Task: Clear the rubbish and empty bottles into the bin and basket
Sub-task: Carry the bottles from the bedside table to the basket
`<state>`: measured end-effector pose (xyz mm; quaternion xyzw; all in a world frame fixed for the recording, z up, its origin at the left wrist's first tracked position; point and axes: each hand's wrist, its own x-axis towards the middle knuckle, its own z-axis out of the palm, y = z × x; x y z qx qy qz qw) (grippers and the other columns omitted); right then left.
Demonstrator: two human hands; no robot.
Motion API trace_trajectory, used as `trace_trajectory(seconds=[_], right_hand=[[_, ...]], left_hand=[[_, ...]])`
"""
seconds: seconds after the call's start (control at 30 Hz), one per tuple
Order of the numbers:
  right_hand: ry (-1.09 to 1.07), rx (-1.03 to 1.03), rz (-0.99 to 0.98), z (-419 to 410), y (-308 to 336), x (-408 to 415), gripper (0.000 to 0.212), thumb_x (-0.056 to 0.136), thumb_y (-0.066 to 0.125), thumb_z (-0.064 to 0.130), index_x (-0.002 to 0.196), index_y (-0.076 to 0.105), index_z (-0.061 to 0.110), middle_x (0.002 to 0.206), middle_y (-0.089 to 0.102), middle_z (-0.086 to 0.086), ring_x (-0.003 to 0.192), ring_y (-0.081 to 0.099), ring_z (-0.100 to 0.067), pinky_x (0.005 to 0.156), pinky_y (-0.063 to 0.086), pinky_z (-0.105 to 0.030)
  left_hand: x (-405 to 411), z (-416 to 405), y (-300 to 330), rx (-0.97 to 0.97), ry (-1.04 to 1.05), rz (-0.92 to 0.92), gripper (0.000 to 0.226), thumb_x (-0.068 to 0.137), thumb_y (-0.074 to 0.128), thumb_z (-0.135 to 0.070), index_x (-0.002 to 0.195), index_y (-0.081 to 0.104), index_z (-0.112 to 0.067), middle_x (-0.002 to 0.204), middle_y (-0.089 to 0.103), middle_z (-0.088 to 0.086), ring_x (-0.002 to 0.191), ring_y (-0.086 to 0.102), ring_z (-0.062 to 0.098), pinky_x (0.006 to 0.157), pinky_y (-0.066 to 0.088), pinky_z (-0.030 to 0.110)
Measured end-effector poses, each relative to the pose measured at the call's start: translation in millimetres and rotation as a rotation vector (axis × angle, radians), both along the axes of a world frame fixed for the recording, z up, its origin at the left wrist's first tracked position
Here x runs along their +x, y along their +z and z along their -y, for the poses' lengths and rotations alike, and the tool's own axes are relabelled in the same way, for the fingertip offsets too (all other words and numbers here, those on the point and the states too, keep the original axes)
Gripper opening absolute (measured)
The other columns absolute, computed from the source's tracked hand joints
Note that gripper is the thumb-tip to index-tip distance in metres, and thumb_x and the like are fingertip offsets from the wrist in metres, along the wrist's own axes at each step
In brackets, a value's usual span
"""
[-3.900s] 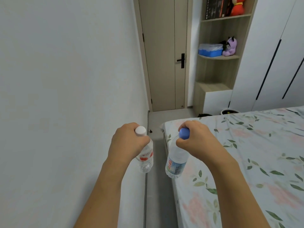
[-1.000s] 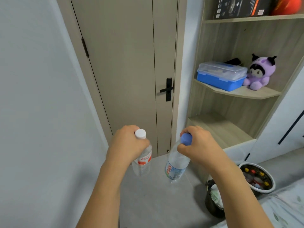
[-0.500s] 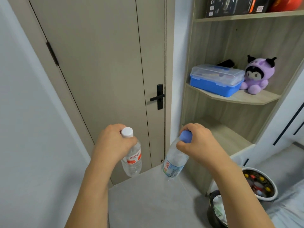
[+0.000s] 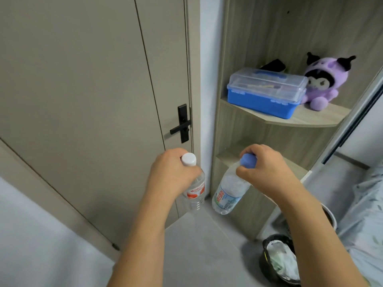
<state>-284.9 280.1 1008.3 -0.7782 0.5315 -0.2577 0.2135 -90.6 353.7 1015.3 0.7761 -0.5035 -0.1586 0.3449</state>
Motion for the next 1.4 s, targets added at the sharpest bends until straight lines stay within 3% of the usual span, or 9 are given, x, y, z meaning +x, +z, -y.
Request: trace_trajectory(seconds=[0.2,0.33,0.6,0.83,1.0,1.23,1.4], right_hand=[[-0.103,0.035,-0.001,24,-5,-37,0.022,0.075,0.066,0.021,0.096,0.060,0.020,0.101,0.055,0.002,0.085,0.051,-0.011,0.058,0.036,-0.012],[-0.231,0.027,0.016,46,-2,-88,0.026,0.076,0.066,0.022,0.101,0.059,0.020,0.104,0.053,0.002,0.088,0.049,-0.013,0.063,0.036,-0.020],[-0.410,0.013,0.048,100,-5,-174,0.023,0.075,0.064,0.021,0.097,0.060,0.020,0.100,0.056,0.002,0.087,0.051,-0.014,0.060,0.037,-0.019],[-0.623,0.068,0.012,157,-18,-242,0.025,0.074,0.066,0.020,0.099,0.059,0.020,0.102,0.055,0.001,0.091,0.051,-0.016,0.074,0.039,-0.027],[-0.760,0.082,0.009,181,-28,-307,0.023,0.073,0.065,0.018,0.096,0.060,0.020,0.100,0.055,0.002,0.088,0.051,-0.015,0.071,0.037,-0.025],[-0.799,0.147,0.062,222,-70,-401,0.026,0.076,0.064,0.019,0.101,0.058,0.020,0.103,0.052,0.003,0.090,0.052,-0.016,0.073,0.045,-0.027],[-0.805,0.275,-0.001,287,-155,-477,0.025,0.077,0.062,0.020,0.102,0.056,0.017,0.103,0.050,0.001,0.087,0.052,-0.018,0.074,0.047,-0.030]], left_hand=[[-27,44,-5,0.067,-0.119,0.064,0.015,0.069,0.066,-0.024,0.081,0.066,-0.017,0.072,0.065,0.003,0.072,0.063,0.023,0.060,0.052,0.035],[-66,86,3,0.053,-0.227,0.075,0.007,0.067,0.065,-0.023,0.072,0.063,-0.019,0.066,0.062,0.000,0.065,0.059,0.020,0.053,0.043,0.029],[-151,168,7,-0.034,-0.430,0.066,0.011,0.071,0.067,-0.026,0.081,0.064,-0.025,0.073,0.063,-0.007,0.073,0.059,0.010,0.058,0.049,0.030],[-222,266,-13,0.022,-0.691,-0.006,0.015,0.073,0.069,-0.026,0.088,0.065,-0.029,0.080,0.066,-0.010,0.075,0.061,0.008,0.059,0.048,0.024],[-289,319,-30,0.027,-0.797,-0.054,0.013,0.069,0.066,-0.027,0.082,0.064,-0.029,0.075,0.066,-0.009,0.076,0.062,0.012,0.066,0.055,0.034],[-392,381,-70,0.113,-0.843,0.034,0.014,0.071,0.064,-0.030,0.082,0.060,-0.022,0.075,0.063,-0.005,0.072,0.061,0.018,0.062,0.052,0.036],[-475,458,-153,0.176,-0.866,0.109,0.014,0.074,0.064,-0.030,0.076,0.058,-0.018,0.071,0.061,-0.003,0.069,0.059,0.018,0.056,0.048,0.032]])
